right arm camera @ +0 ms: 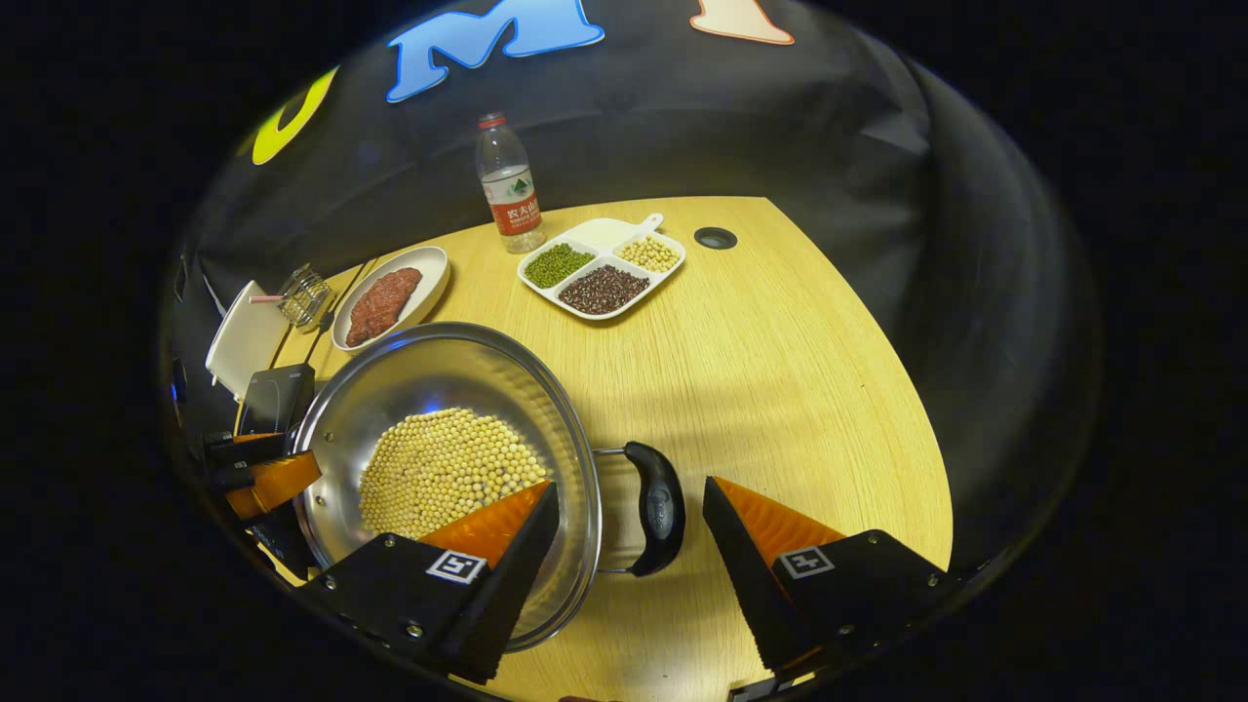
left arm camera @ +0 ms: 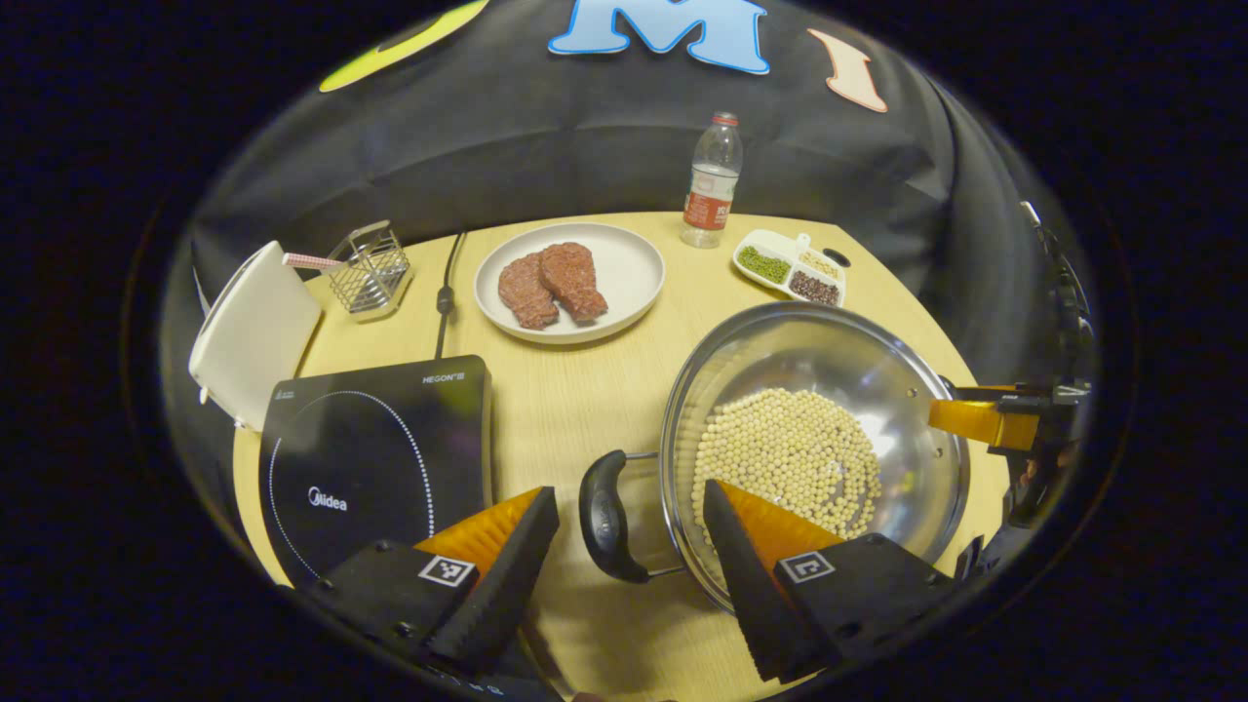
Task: First push the handle of the pot to place it horizontally, then grasp the pot with both hands and set it on the induction cooktop.
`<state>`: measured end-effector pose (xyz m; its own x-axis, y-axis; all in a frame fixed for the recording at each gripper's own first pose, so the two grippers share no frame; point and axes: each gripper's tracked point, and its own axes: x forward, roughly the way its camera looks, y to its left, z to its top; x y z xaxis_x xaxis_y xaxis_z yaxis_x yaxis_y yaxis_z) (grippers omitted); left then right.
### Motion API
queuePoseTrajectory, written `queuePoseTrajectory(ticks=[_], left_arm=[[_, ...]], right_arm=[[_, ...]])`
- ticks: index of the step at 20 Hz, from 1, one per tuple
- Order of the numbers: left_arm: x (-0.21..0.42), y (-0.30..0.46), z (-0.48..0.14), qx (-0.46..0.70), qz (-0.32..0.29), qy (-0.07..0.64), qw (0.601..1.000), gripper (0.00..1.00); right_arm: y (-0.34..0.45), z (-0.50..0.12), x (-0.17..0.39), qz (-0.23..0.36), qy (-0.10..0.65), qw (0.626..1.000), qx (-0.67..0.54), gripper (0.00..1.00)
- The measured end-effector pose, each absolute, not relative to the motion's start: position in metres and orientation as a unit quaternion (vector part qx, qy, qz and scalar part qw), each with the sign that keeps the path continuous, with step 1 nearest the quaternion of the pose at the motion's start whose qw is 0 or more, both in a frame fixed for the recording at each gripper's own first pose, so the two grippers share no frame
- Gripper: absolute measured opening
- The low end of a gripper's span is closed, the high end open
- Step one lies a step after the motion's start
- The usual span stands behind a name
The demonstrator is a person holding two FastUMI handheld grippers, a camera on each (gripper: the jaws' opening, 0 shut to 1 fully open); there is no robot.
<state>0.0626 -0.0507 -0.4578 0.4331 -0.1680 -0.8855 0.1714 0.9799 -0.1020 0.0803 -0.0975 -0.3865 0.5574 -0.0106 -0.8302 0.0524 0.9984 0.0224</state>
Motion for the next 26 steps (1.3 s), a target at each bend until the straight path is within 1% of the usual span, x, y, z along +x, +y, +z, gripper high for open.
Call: queuePoseTrajectory(ticks=[2,3,4,5,6,7,8,9,10,11,12,13,19,21,22,26], left_arm=[[0.064,-0.052,-0.465,-0.002,-0.104,0.531,0.841,0.99],[0.063,-0.054,-0.468,-0.002,-0.106,0.534,0.839,0.96],[0.063,-0.053,-0.469,0.001,-0.107,0.536,0.838,0.92],[0.063,-0.053,-0.470,0.006,-0.109,0.537,0.836,0.85],[0.063,-0.052,-0.472,0.008,-0.108,0.539,0.835,0.74],[0.064,-0.053,-0.472,0.006,-0.109,0.540,0.835,0.72],[0.064,-0.053,-0.473,0.001,-0.107,0.542,0.833,0.70],[0.064,-0.053,-0.472,-0.002,-0.107,0.543,0.833,0.69],[0.065,-0.053,-0.472,-0.002,-0.107,0.544,0.832,0.69],[0.064,-0.052,-0.471,0.000,-0.107,0.546,0.831,0.66],[0.065,-0.053,-0.470,0.000,-0.108,0.548,0.830,0.65],[0.065,-0.053,-0.471,-0.001,-0.108,0.549,0.829,0.58],[0.057,-0.050,-0.449,-0.003,-0.112,0.541,0.833,0.58],[0.053,-0.047,-0.439,-0.003,-0.114,0.539,0.834,0.55],[0.050,-0.044,-0.434,-0.001,-0.115,0.539,0.834,0.58],[0.039,-0.031,-0.415,-0.001,-0.118,0.537,0.835,0.60]], right_arm=[[-0.098,-0.395,0.084,-0.017,0.477,0.878,0.026,0.92],[-0.098,-0.398,0.084,-0.015,0.481,0.876,0.027,0.89],[-0.097,-0.401,0.085,-0.013,0.484,0.874,0.028,0.83],[-0.097,-0.408,0.085,-0.011,0.489,0.872,0.031,0.83],[-0.094,-0.410,0.083,-0.007,0.497,0.867,0.037,0.72],[-0.096,-0.401,0.082,-0.006,0.496,0.867,0.040,0.70],[-0.095,-0.408,0.082,-0.003,0.499,0.866,0.039,0.64],[-0.095,-0.406,0.083,-0.002,0.498,0.866,0.040,0.64],[-0.094,-0.406,0.083,-0.001,0.500,0.865,0.046,0.59],[-0.094,-0.407,0.082,-0.003,0.502,0.863,0.051,0.59],[-0.095,-0.408,0.080,-0.001,0.502,0.863,0.047,0.53],[-0.094,-0.405,0.078,-0.001,0.503,0.863,0.043,0.53],[-0.090,-0.384,0.066,-0.003,0.498,0.866,0.040,0.53],[-0.086,-0.376,0.059,-0.002,0.499,0.866,0.040,0.53],[-0.083,-0.372,0.056,-0.001,0.499,0.866,0.039,0.53],[-0.070,-0.357,0.039,-0.004,0.500,0.865,0.040,0.53]])
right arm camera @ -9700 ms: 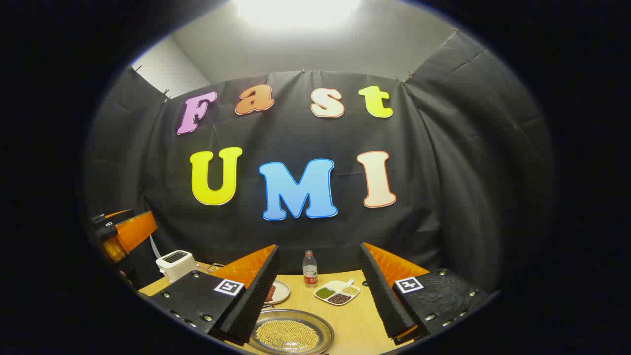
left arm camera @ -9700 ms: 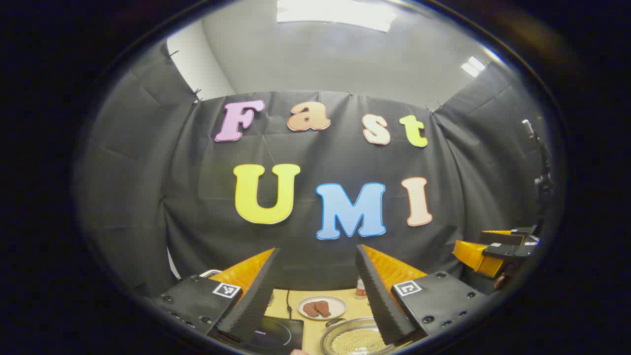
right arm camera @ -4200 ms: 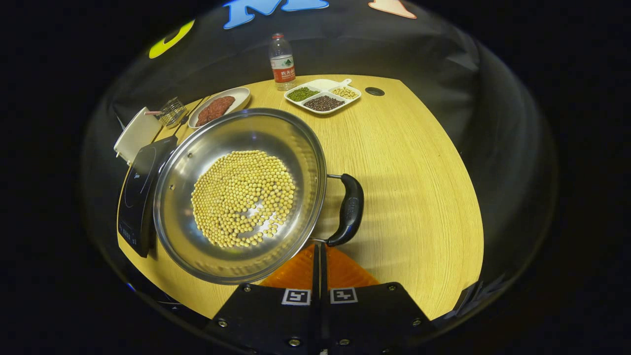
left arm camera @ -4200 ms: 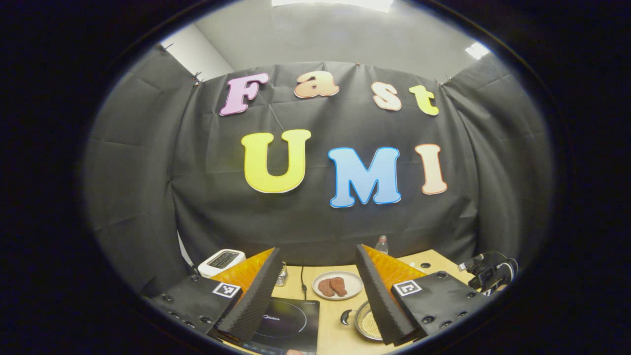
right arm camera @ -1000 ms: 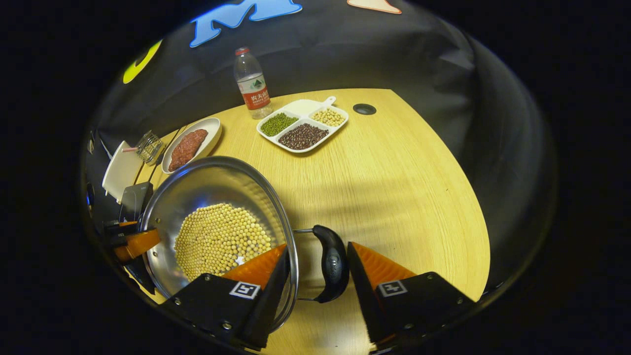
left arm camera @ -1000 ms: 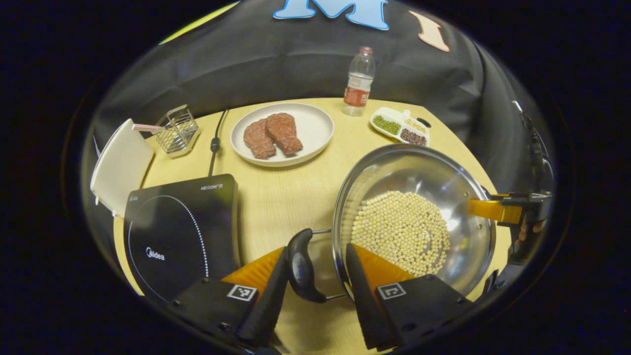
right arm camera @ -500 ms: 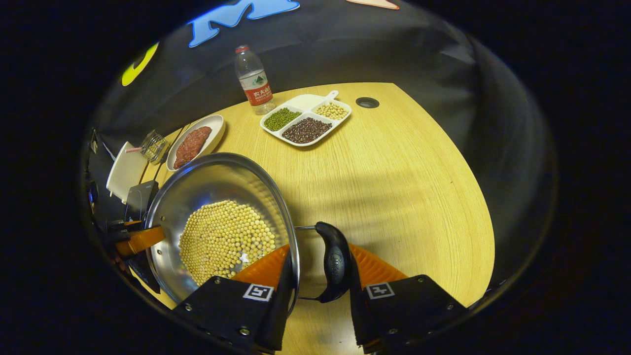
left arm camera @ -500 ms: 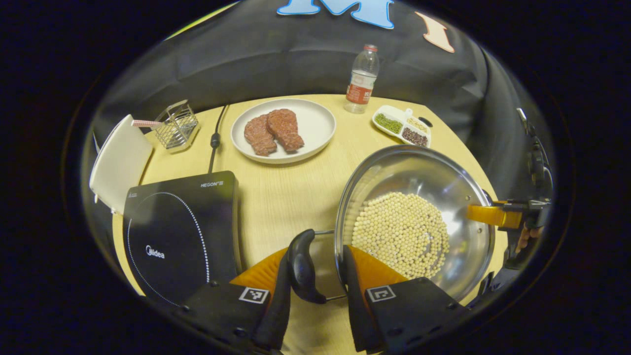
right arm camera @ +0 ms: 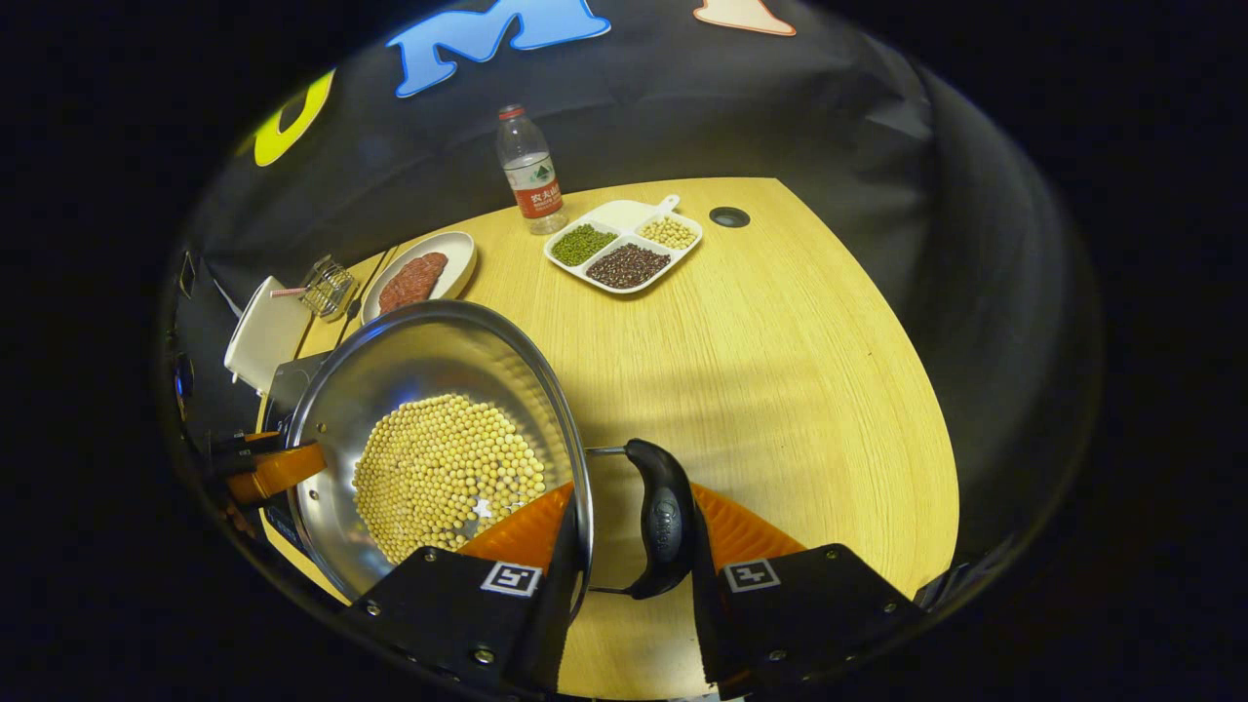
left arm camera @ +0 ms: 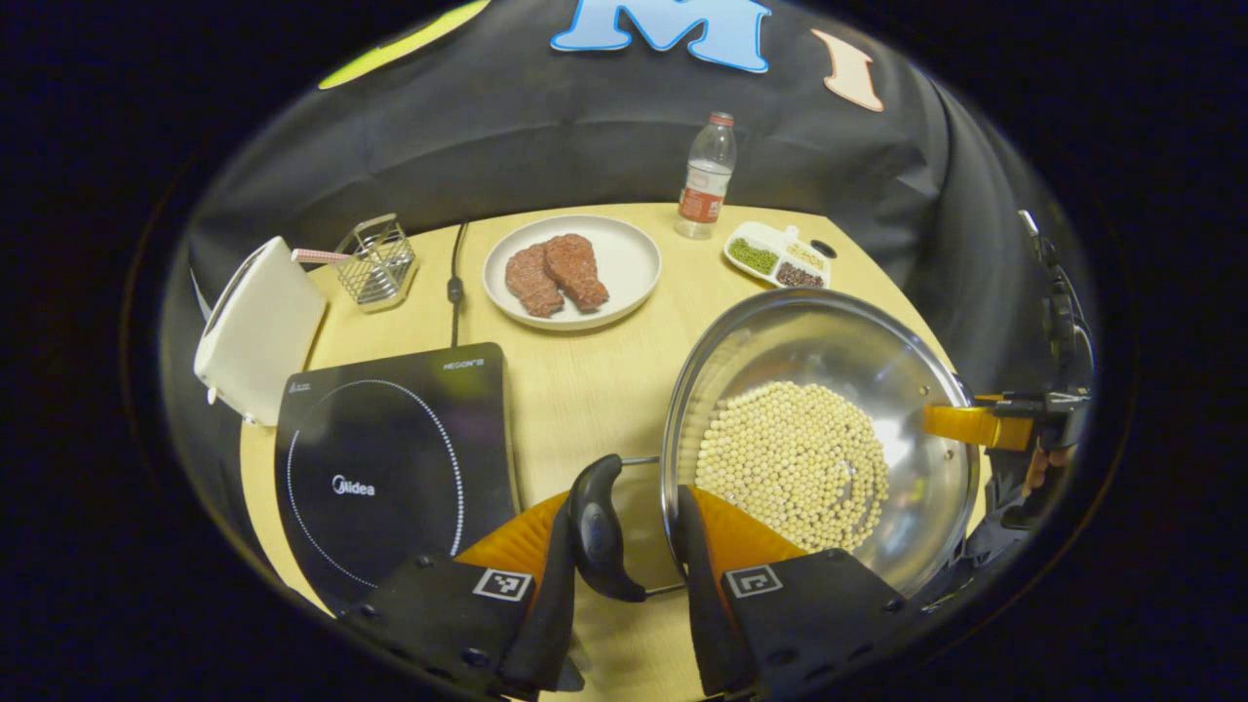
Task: First push the handle of the pot to place it horizontally, then grasp the pot with both hands and set it on the induction cooktop.
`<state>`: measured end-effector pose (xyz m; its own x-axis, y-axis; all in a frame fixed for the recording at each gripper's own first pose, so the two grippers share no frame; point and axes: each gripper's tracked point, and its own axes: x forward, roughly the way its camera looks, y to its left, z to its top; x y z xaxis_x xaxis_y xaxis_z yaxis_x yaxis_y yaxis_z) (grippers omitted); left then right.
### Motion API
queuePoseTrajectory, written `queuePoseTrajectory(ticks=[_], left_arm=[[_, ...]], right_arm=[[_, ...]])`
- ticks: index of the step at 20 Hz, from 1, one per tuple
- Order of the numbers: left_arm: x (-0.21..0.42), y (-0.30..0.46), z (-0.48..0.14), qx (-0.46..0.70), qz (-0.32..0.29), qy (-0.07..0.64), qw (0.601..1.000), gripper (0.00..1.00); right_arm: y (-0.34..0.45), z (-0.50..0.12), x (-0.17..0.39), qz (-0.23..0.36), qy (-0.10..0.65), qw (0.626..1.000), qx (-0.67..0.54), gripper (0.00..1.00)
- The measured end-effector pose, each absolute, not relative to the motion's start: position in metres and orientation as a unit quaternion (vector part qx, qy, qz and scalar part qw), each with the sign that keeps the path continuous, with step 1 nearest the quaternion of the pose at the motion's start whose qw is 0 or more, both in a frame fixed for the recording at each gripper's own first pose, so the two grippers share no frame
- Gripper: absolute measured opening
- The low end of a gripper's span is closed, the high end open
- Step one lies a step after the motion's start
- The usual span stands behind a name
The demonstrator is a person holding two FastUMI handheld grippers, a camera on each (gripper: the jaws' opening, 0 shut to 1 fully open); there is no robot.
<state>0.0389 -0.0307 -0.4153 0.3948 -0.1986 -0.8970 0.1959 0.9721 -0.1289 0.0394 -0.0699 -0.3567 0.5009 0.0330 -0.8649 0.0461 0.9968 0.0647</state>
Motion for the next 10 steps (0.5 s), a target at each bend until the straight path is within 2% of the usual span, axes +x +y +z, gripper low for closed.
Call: queuePoseTrajectory(ticks=[4,5,10], left_arm=[[0.026,-0.011,-0.406,-0.010,-0.124,0.535,0.836,0.55],[0.024,-0.005,-0.405,-0.009,-0.124,0.534,0.836,0.58],[0.019,0.030,-0.392,-0.014,-0.117,0.533,0.838,0.55]], right_arm=[[-0.052,-0.345,0.026,-0.009,0.496,0.867,0.033,0.53],[-0.045,-0.344,0.024,-0.010,0.497,0.867,0.033,0.53],[-0.012,-0.335,0.020,-0.005,0.496,0.867,0.032,0.53]])
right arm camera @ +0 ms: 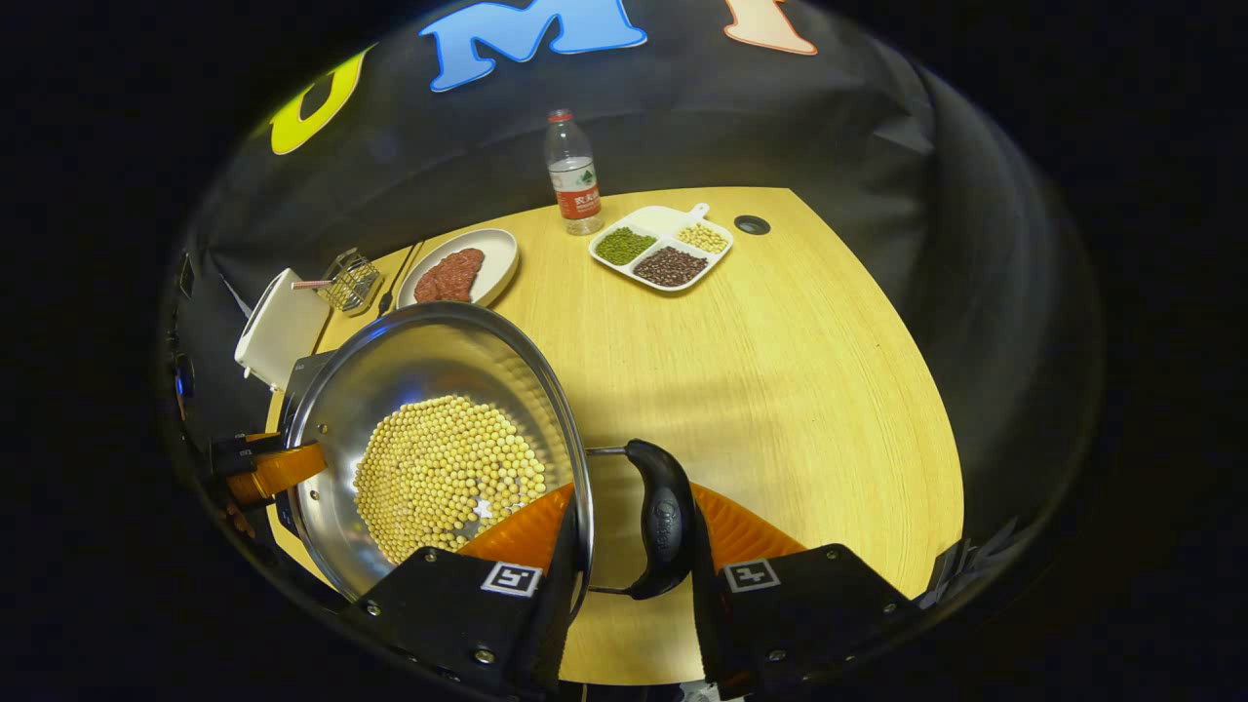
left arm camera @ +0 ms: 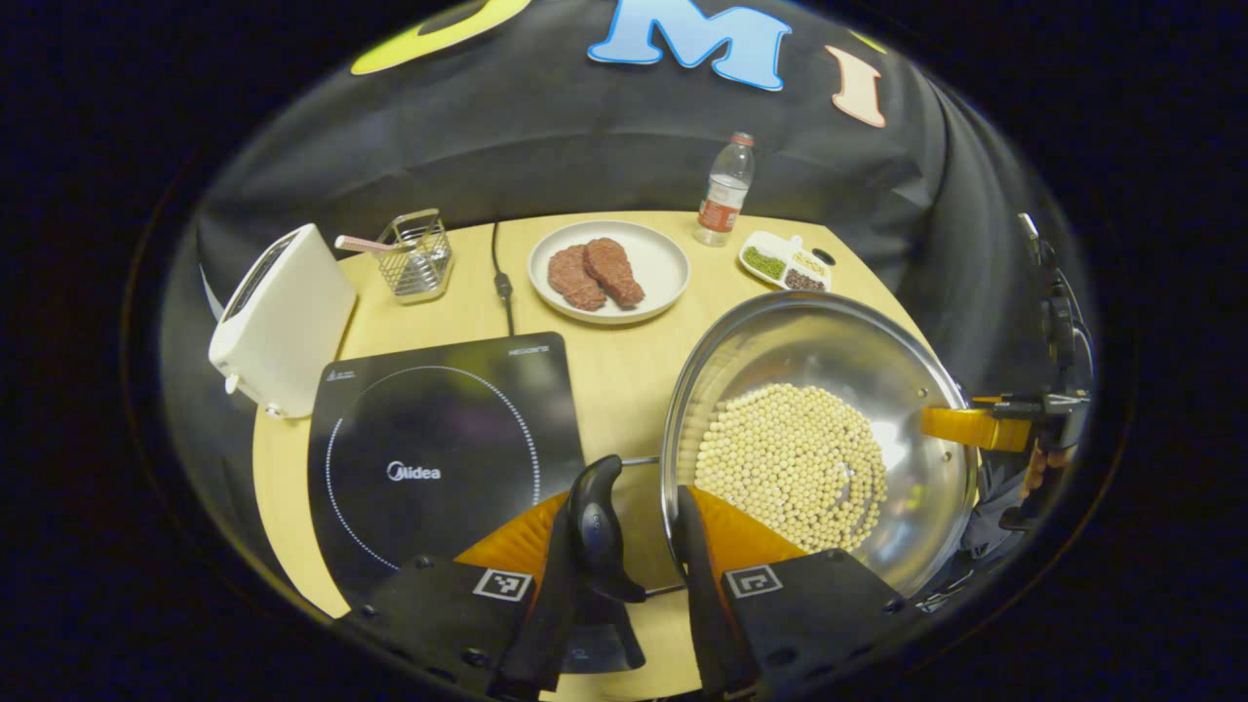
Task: First push the handle of the pot to place it horizontally, then grasp the pot with both hands and set it on the induction cooktop.
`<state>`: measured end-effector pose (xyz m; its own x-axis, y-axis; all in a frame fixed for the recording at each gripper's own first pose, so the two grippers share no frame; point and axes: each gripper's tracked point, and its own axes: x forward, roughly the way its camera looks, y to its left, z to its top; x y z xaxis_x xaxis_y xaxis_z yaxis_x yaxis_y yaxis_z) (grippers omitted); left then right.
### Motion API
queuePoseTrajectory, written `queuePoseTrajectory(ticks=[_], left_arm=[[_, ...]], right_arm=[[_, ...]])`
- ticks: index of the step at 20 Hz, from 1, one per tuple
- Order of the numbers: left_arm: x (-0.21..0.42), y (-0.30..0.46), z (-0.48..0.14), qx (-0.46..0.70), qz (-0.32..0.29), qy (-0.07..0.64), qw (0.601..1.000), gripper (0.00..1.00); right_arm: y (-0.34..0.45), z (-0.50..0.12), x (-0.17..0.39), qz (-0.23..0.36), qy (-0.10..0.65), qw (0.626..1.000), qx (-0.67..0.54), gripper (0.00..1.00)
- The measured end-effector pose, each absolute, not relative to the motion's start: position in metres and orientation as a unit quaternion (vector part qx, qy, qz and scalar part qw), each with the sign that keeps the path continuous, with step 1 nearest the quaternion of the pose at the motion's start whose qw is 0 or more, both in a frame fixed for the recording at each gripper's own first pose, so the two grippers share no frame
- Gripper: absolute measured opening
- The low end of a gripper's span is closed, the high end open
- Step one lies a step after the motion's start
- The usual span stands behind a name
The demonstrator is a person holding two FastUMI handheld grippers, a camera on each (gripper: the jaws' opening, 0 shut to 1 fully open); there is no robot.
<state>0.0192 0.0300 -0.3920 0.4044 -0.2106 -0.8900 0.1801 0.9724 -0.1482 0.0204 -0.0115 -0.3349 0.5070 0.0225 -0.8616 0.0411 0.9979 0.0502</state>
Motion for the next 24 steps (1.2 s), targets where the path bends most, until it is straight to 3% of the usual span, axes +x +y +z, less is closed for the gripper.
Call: queuePoseTrajectory(ticks=[21,24], left_arm=[[0.022,0.168,-0.382,-0.023,-0.078,0.542,0.837,0.60],[0.027,0.189,-0.379,-0.020,-0.073,0.542,0.837,0.58]], right_arm=[[0.122,-0.329,0.039,0.027,0.498,0.866,0.010,0.53],[0.142,-0.330,0.044,0.033,0.498,0.866,0.012,0.53]])
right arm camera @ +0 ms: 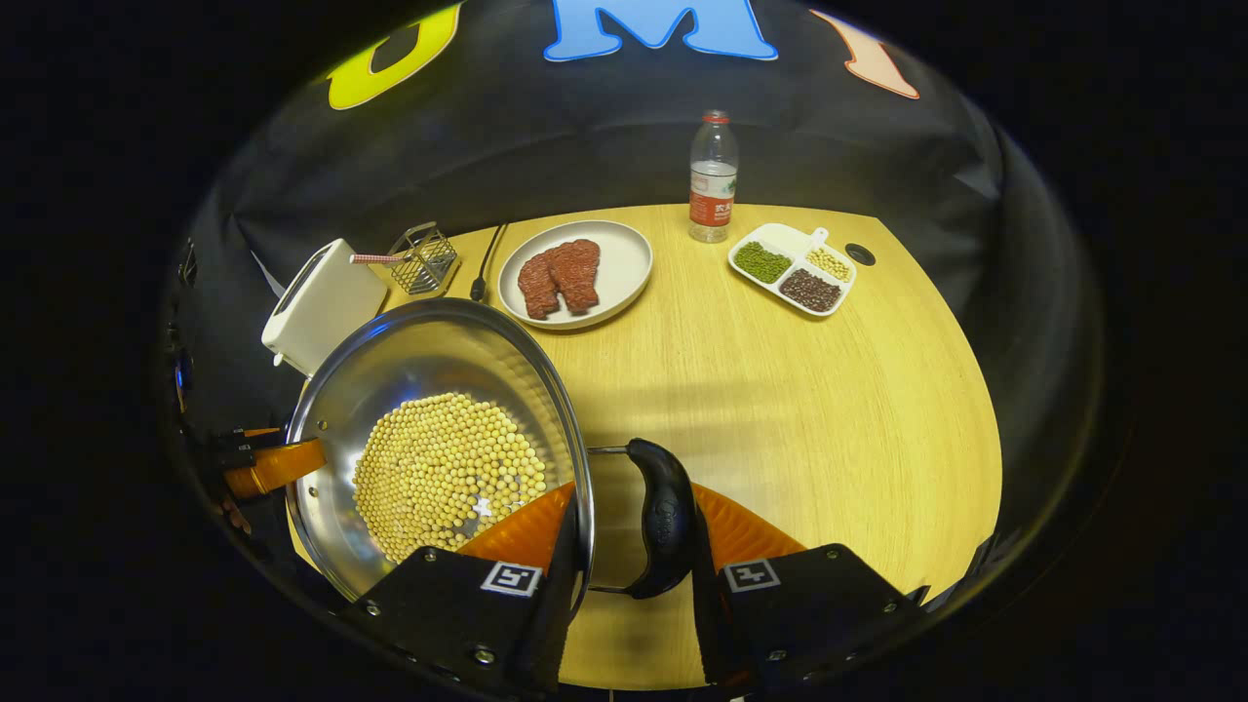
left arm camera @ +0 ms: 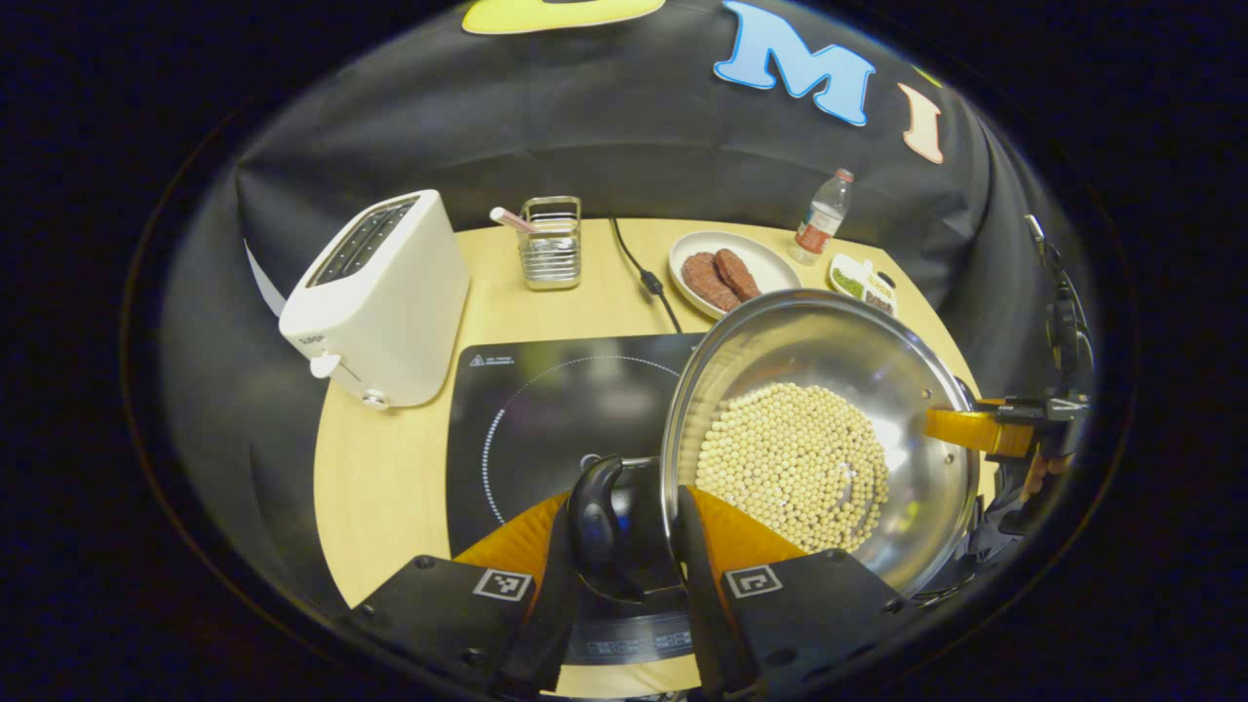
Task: First push the handle of the pot to place it horizontally, then grasp the pot with both hands and set it on the induction cooktop.
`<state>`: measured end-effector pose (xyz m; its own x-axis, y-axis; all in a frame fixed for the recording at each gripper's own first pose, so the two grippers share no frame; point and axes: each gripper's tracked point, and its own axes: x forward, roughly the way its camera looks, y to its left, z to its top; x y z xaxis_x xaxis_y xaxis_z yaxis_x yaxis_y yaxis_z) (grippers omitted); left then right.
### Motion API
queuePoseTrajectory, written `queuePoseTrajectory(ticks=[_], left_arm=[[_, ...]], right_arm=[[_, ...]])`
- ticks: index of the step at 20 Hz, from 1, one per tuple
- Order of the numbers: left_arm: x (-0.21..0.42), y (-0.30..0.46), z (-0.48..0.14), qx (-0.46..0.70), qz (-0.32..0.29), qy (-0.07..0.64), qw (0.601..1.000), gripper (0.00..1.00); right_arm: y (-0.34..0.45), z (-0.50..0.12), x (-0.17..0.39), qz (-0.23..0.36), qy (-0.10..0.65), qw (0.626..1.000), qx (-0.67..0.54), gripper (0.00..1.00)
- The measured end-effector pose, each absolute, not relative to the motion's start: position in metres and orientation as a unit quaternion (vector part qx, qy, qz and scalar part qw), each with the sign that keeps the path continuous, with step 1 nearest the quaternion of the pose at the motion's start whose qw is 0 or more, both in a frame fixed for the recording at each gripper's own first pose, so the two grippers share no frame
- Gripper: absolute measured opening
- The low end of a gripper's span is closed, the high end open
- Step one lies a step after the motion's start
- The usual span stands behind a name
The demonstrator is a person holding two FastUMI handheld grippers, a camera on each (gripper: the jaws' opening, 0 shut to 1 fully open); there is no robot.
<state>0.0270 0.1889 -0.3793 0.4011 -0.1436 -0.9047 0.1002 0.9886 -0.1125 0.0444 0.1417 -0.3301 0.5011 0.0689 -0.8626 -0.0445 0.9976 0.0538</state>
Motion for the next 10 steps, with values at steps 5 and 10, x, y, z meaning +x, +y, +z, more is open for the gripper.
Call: queuePoseTrajectory(ticks=[5,10], left_arm=[[0.035,0.221,-0.379,-0.021,-0.065,0.541,0.838,0.60],[0.041,0.252,-0.377,-0.025,-0.061,0.542,0.838,0.60]], right_arm=[[0.173,-0.331,0.054,0.039,0.496,0.867,0.009,0.53],[0.203,-0.332,0.061,0.044,0.497,0.866,0.008,0.53]])
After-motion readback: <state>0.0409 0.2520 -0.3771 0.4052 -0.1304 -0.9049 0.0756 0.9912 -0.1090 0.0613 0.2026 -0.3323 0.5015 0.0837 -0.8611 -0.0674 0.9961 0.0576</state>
